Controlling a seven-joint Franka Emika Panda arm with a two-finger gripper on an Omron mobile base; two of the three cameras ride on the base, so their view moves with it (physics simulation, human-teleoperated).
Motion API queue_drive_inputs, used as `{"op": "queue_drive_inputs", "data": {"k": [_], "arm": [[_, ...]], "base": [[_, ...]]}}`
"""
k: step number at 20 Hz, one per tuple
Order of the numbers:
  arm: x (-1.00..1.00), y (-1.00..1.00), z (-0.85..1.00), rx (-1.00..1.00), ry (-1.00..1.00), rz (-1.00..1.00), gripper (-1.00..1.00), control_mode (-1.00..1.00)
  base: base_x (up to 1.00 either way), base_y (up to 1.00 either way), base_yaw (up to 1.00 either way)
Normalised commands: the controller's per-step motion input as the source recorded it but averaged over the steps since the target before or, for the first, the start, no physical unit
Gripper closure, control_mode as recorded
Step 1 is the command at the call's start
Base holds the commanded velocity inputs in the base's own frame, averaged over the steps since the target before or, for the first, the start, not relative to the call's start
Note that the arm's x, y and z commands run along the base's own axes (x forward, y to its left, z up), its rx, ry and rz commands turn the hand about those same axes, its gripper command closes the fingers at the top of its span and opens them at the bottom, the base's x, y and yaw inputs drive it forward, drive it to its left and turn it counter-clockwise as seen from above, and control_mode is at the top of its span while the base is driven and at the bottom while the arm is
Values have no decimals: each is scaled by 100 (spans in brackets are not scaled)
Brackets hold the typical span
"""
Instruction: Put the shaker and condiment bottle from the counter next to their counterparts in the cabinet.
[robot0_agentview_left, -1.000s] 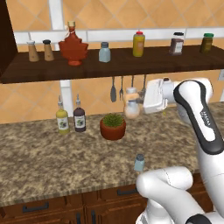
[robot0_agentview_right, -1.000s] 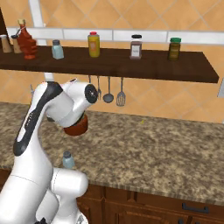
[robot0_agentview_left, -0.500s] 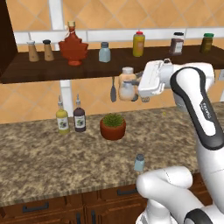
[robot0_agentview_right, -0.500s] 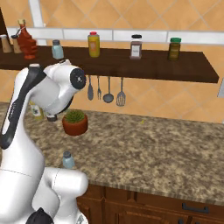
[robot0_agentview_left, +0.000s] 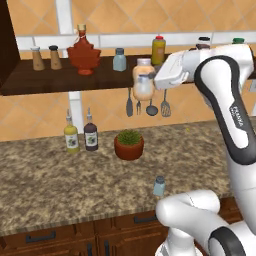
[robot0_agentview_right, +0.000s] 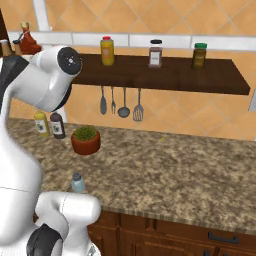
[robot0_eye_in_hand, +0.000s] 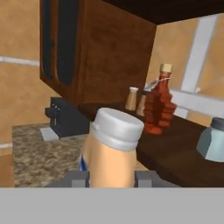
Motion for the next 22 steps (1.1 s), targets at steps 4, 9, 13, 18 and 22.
{"op": "queue_drive_inputs", "data": {"k": [4, 9, 13, 18, 22], "arm": [[15, 39, 53, 0, -1, -10, 100, -100], [43, 18, 11, 0, -5, -12, 100, -100], [72, 1, 0, 0, 0, -7, 100, -100], [54, 15, 0, 0, -1, 0, 100, -100], [54, 29, 0, 0, -1, 0, 100, -100]], "base": [[0, 0, 0], [0, 0, 0], [0, 0, 0], [0, 0, 0], [0, 0, 0]]}}
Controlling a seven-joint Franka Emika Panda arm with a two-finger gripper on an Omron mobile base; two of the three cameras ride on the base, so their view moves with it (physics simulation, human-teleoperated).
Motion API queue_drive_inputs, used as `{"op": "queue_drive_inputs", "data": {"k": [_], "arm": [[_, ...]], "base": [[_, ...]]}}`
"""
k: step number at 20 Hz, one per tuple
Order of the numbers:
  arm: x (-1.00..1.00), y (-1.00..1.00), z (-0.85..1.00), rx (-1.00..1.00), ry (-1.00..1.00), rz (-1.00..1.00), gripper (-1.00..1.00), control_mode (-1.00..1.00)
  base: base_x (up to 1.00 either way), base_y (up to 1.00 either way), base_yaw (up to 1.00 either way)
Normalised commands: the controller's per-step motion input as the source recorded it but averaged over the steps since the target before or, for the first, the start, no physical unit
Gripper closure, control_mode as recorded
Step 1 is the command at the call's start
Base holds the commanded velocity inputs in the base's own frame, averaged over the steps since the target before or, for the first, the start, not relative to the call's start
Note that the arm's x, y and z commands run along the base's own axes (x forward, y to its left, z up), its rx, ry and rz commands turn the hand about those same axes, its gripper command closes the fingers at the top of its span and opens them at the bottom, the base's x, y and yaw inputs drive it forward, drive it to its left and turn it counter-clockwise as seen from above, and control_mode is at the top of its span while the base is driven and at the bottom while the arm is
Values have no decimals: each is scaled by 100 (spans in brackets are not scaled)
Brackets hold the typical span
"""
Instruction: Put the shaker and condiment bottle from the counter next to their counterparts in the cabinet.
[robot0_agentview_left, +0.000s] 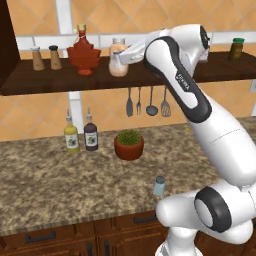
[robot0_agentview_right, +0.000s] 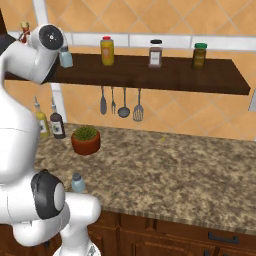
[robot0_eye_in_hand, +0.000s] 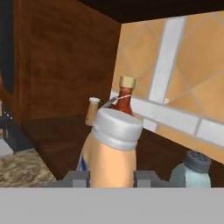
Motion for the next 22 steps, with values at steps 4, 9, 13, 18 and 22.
{"op": "queue_drive_inputs", "data": {"k": [4, 9, 13, 18, 22], "arm": [[52, 23, -8, 0, -2, 0, 100, -100], [50, 11, -25, 0, -3, 0, 100, -100], [41, 14, -14, 0, -1, 0, 100, -100], [36, 21, -14, 0, -2, 0, 100, -100], [32, 7, -5, 0, 0, 0, 100, -100]], "base": [[0, 0, 0], [0, 0, 0], [0, 0, 0], [0, 0, 0], [0, 0, 0]]}}
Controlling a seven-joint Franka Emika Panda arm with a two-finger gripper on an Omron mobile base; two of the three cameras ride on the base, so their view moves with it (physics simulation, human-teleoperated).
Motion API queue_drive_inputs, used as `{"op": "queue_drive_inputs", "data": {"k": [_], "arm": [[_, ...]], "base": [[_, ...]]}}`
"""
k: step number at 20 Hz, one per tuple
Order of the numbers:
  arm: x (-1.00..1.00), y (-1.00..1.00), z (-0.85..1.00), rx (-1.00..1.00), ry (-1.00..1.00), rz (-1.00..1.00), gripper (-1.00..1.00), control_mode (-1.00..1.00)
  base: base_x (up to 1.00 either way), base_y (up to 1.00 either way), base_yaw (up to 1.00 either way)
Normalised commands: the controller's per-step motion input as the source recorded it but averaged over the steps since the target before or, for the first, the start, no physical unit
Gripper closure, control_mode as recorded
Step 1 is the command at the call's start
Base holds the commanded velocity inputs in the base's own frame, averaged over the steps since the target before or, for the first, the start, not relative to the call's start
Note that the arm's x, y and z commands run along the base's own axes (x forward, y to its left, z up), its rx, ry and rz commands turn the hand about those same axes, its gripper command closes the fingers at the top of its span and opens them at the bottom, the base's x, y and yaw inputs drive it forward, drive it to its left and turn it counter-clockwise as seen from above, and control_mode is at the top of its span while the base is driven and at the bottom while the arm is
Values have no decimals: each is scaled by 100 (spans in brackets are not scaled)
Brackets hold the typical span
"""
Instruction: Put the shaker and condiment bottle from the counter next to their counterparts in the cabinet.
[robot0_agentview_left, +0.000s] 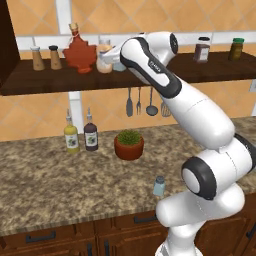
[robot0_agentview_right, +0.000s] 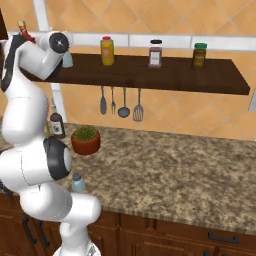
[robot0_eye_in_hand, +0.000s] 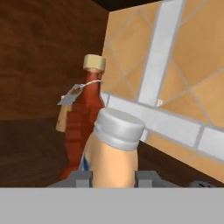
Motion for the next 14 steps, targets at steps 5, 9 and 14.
{"op": "queue_drive_inputs", "data": {"k": [5, 9, 14], "arm": [[10, 0, -10, 0, 1, -1, 100, -100], [-18, 0, -15, 0, 0, -2, -100, -100], [-21, 0, -3, 0, -1, -2, -100, -100]], "base": [[0, 0, 0], [0, 0, 0], [0, 0, 0]]}}
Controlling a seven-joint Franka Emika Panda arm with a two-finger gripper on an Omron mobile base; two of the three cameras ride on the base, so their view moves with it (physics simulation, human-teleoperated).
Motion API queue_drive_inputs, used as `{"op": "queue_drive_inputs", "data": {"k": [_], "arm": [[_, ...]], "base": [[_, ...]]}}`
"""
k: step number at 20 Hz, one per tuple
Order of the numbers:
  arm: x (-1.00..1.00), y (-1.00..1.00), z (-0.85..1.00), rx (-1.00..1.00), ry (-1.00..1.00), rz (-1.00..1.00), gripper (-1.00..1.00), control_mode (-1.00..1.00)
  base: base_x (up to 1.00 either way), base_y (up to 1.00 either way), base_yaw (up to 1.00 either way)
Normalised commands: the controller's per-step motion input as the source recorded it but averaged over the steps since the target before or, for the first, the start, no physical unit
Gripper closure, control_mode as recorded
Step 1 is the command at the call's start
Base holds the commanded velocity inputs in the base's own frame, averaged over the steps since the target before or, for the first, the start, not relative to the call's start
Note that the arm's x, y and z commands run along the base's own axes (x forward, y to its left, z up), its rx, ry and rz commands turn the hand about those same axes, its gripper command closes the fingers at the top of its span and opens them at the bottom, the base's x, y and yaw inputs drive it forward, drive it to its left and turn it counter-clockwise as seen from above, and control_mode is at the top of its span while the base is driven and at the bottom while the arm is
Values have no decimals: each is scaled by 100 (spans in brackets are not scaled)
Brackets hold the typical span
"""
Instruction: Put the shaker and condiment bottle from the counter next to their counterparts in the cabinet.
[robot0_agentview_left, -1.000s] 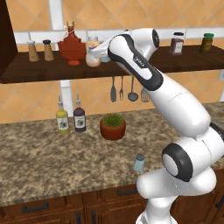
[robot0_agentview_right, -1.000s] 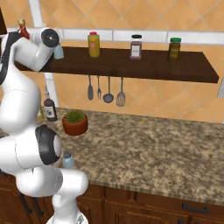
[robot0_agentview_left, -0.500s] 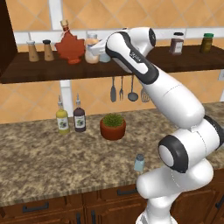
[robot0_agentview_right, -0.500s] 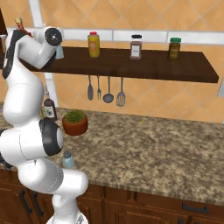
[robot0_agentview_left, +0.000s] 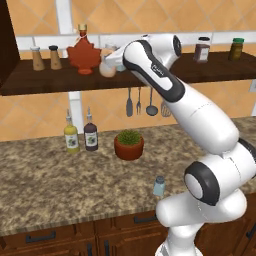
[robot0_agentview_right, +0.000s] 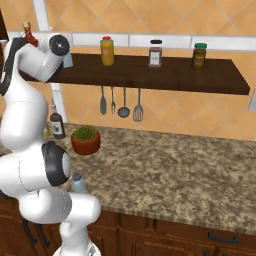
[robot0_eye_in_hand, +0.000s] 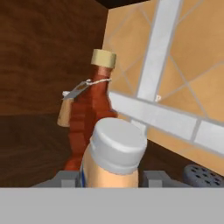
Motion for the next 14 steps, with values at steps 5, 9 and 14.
{"op": "queue_drive_inputs", "data": {"k": [5, 9, 14], "arm": [[-16, 0, 0, 0, 0, -5, -100, -100], [-3, -1, 44, 0, -1, -8, -100, -100], [0, -41, 50, 0, 0, -8, -100, -100]], "base": [[0, 0, 0], [0, 0, 0], [0, 0, 0]]}}
